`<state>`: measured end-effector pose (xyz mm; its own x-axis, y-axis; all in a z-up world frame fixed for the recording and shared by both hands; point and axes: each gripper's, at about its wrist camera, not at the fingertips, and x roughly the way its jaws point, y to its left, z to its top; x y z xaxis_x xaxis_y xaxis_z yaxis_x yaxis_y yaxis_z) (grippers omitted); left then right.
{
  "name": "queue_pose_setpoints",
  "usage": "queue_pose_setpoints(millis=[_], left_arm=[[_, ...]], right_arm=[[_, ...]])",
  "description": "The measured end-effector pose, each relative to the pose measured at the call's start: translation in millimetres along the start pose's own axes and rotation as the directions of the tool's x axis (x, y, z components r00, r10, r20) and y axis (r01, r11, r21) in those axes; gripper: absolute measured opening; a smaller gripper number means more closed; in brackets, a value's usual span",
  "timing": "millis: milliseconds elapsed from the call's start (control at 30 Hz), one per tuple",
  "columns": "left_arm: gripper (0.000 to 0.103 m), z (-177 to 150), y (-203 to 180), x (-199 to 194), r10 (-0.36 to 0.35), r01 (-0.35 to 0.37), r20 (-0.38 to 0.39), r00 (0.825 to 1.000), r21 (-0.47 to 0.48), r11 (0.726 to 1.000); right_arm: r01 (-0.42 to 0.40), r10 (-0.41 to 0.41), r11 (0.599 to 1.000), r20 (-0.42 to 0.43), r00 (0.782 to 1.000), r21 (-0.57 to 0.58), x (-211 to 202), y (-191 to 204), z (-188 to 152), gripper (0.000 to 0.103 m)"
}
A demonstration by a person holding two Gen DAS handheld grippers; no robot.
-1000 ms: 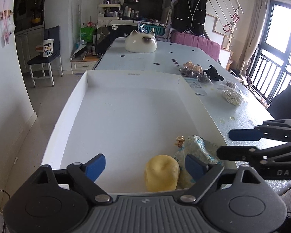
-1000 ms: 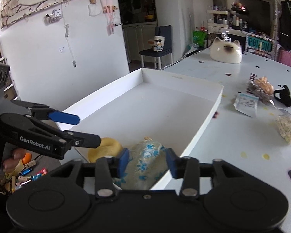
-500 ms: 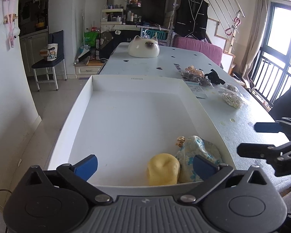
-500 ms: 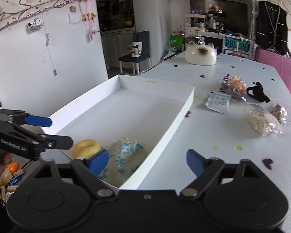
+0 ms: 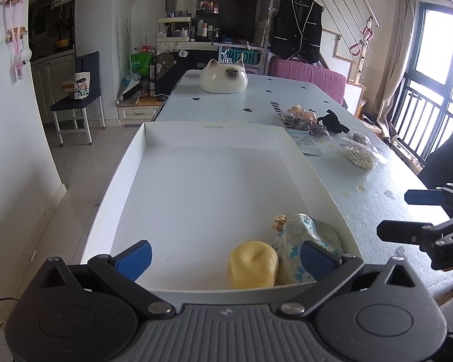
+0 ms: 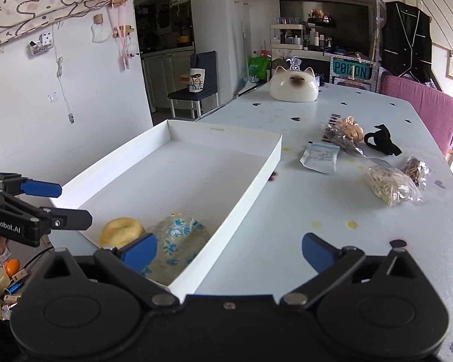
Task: Organize soft objects
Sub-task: 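Move both tools back toward the bagged items on the table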
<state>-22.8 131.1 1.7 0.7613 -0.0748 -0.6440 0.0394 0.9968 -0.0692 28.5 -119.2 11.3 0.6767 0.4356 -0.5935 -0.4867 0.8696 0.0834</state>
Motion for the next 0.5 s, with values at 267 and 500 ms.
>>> queue_pose_setpoints(millis=[267, 500], left_arm=[[0.103, 17, -10, 5, -0.015, 0.015, 0.016, 1.000, -0.012, 1.000], [0.103, 40, -37, 19, -0.048, 0.047, 0.047, 0.998, 0.007, 0.999]], right_arm=[[0.011, -0.011, 1.000, 0.015, 1.000, 0.000, -6, -11, 4, 0.103], [0.067, -0.068, 0.998, 0.053, 0.996, 0.019, -18, -36, 11, 0.103]])
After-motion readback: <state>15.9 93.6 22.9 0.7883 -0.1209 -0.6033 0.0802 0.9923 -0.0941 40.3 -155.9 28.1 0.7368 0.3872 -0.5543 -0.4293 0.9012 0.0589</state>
